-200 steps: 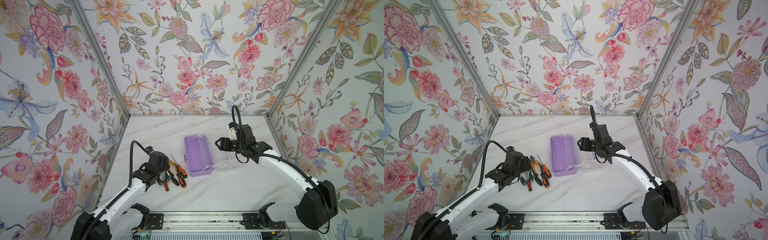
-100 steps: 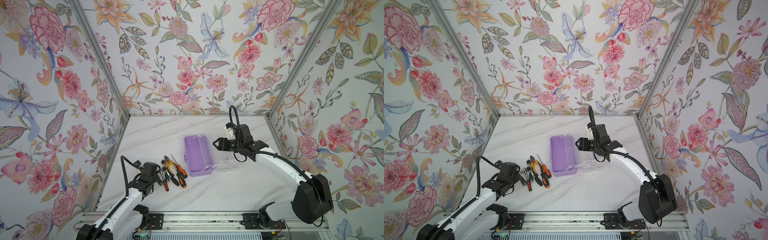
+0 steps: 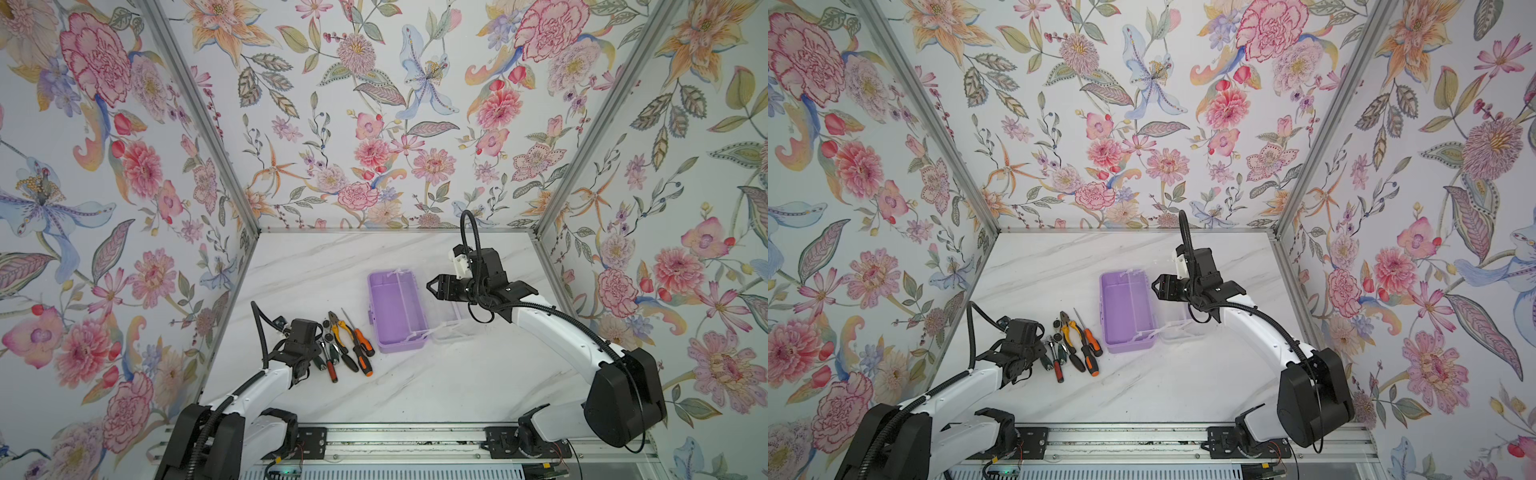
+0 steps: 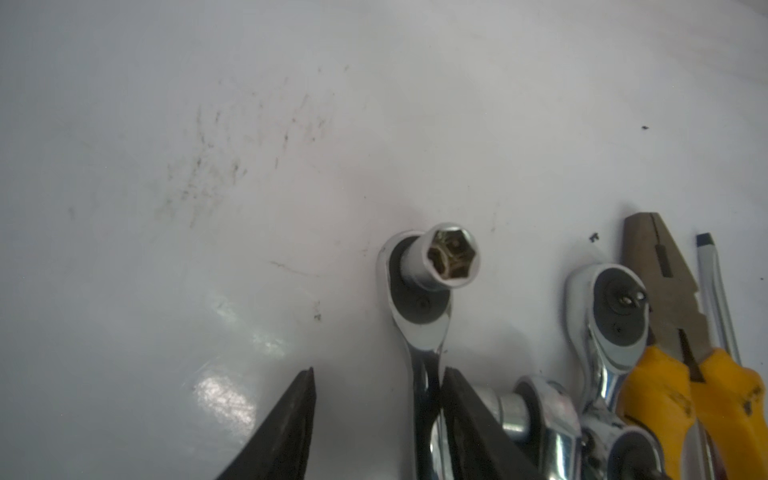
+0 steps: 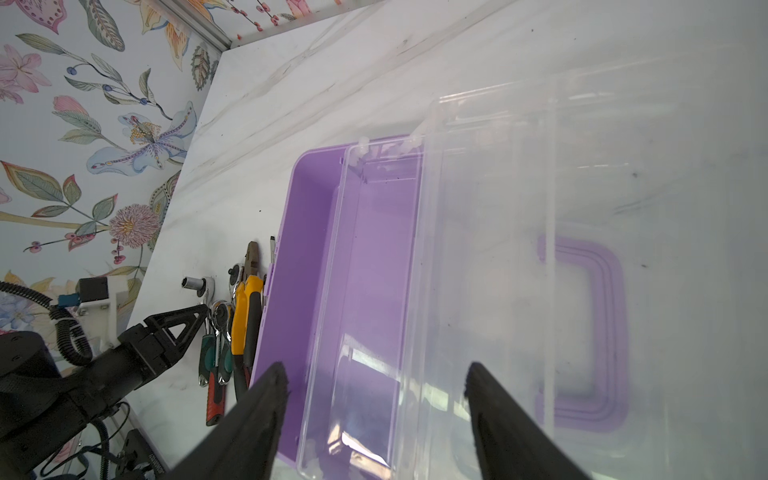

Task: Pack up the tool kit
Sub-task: 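Move the left gripper over the green-handled ratchet wrench beside the box, then lower the left gripper and close it on the green-handled ratchet's head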

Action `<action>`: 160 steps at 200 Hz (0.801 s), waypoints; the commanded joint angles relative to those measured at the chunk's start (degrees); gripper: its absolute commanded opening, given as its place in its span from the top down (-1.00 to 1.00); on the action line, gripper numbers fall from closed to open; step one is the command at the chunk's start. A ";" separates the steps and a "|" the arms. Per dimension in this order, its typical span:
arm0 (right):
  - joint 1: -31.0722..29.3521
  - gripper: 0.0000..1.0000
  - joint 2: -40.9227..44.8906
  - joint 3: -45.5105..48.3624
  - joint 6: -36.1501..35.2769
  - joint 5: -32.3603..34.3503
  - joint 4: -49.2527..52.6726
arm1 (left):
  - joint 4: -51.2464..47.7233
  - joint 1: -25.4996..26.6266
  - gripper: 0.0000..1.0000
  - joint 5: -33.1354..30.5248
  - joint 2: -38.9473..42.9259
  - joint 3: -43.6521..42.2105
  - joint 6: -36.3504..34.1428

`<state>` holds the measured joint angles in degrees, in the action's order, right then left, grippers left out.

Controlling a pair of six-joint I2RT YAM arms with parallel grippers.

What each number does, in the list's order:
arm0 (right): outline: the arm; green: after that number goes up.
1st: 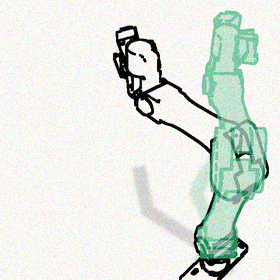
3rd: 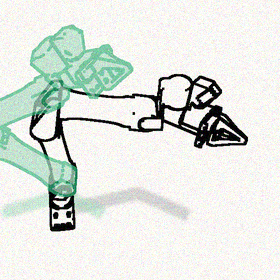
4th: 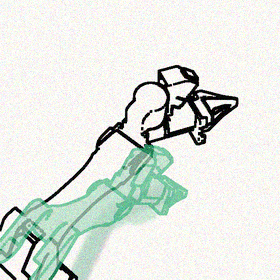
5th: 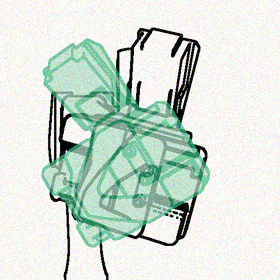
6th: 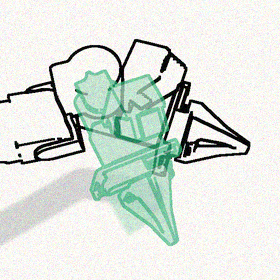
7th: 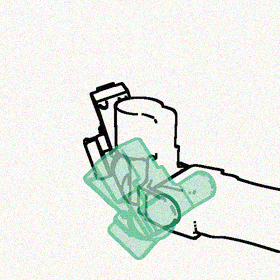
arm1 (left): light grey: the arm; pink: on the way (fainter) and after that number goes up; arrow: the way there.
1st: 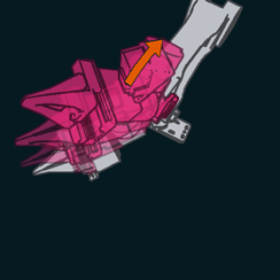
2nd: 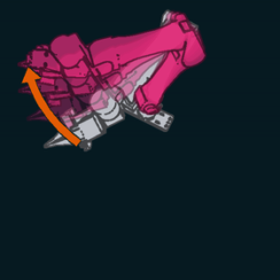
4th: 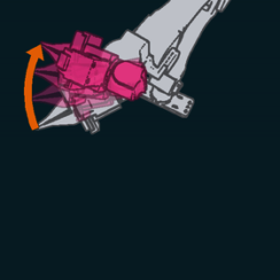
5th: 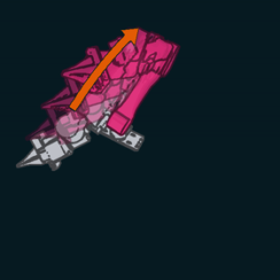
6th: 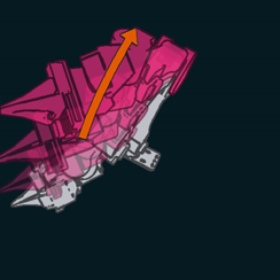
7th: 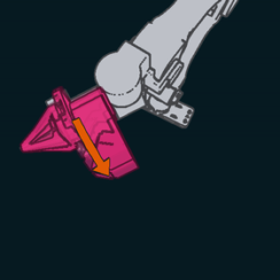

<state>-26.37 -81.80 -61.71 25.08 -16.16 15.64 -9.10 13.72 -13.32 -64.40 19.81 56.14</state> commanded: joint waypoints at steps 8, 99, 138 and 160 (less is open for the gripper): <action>0.27 -0.39 -1.73 0.77 0.51 -1.49 -0.96 | 2.22 -0.80 -0.04 1.15 -2.33 1.67 -2.04; 0.70 -0.38 -3.42 0.63 0.83 -3.74 -1.28 | 4.22 -0.97 0.11 2.42 -9.15 5.02 -5.97; 1.36 -0.37 -3.97 0.72 1.42 -5.13 -2.10 | 4.26 -1.04 0.28 3.45 -12.95 6.29 -8.09; 1.57 -0.37 -4.16 0.80 1.74 -5.73 -2.79 | 4.18 -1.03 0.42 3.45 -14.15 6.32 -9.14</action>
<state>-25.19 -85.32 -61.67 26.17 -20.34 14.66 -3.70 13.13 -12.29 -76.27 26.06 49.19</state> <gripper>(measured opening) 0.686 0.331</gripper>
